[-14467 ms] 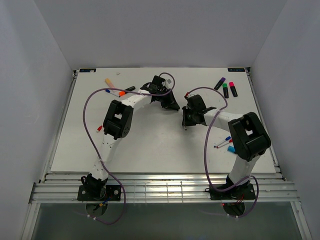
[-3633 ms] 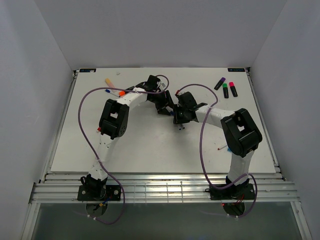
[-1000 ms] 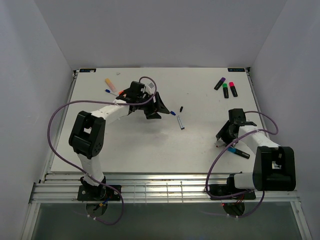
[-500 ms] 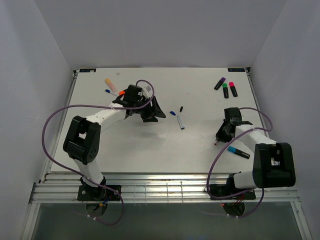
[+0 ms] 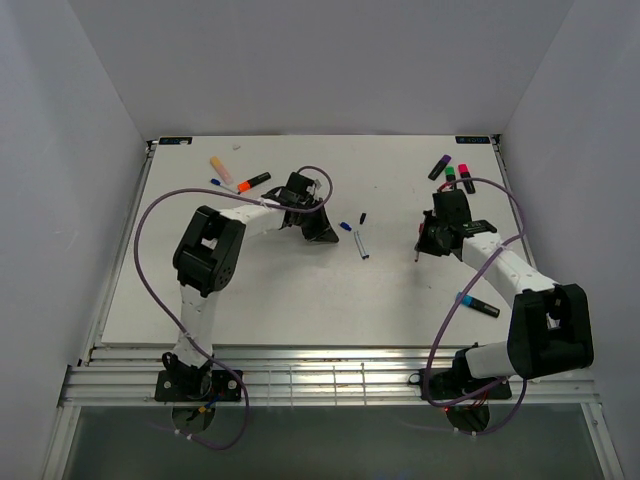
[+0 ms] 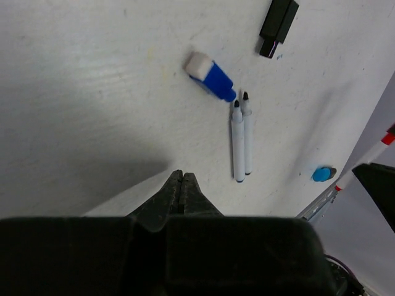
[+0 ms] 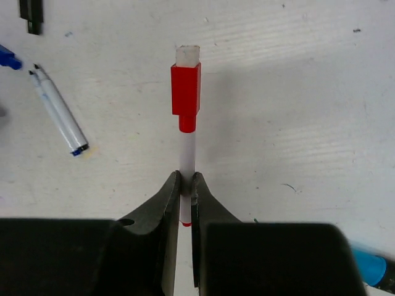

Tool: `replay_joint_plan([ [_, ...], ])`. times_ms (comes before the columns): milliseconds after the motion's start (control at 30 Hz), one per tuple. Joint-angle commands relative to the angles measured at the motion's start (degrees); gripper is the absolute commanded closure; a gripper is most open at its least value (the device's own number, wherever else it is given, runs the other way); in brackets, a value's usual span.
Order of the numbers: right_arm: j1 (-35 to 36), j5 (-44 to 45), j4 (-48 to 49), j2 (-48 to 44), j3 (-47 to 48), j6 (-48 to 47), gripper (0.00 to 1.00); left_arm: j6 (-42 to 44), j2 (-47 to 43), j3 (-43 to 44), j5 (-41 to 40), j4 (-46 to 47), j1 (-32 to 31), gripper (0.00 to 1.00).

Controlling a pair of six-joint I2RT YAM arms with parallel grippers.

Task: Open the pen caps

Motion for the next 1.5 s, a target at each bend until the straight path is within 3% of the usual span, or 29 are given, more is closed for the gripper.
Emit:
replay_joint_plan([
  [0, 1.09, -3.4, 1.43, -0.98, 3.65, -3.19, 0.92, -1.25, 1.45, 5.87, -3.28, -0.51, -0.91, 1.0],
  [167, 2.14, -4.2, 1.52, -1.59, 4.97, -4.95, 0.92, -0.99, 9.35, 16.41, -4.86, -4.81, -1.0, 1.0],
  [633, 3.46, -10.61, 5.83, -2.56, 2.6, -6.97, 0.92, -0.11, 18.69, 28.82, -3.37, -7.28, -1.09, 1.0],
  [800, 4.78, -13.16, 6.61, -2.12, 2.07, -8.03, 0.92, 1.99, 11.49, 21.72, -5.92, -7.11, -1.09, 0.98],
  [900, 6.18, -15.44, 7.76, -2.56, 1.19, -8.64, 0.92, 2.61, 5.34, 13.82, -6.71, -6.05, -1.09, 0.91],
  [1000, 8.73, -18.35, 8.11, -1.95, 0.49, -10.66, 0.92, 2.79, -1.34, 4.59, -6.28, -3.07, -1.09, 0.75],
  [1033, 9.52, -18.96, 8.81, -1.86, 0.05, -11.63, 0.92, 2.88, -3.09, 2.3, -5.84, -1.93, -1.09, 0.59],
  [1067, 10.83, -19.84, 9.42, -1.68, -0.39, -11.9, 0.92, 2.96, -4.76, 0.19, -5.14, 0.95, -1.09, 0.5],
  [1167, 12.34, -24.06, 12.32, -1.33, -2.41, -10.68, 0.92, 3.05, -10.48, -6.58, 0.22, 7.02, -1.09, 0.34],
  [1333, 15.5, -25.55, 12.77, 0.86, -1.36, -7.68, 0.92, 2.61, -16.37, -11.07, 1.9, 8.36, -1.44, 0.31],
  [1467, 17.79, -26.08, 13.74, 3.06, 0.48, -5.57, 0.92, 2.09, -18.05, -13.1, 2.78, 8.89, -1.53, 0.36],
])
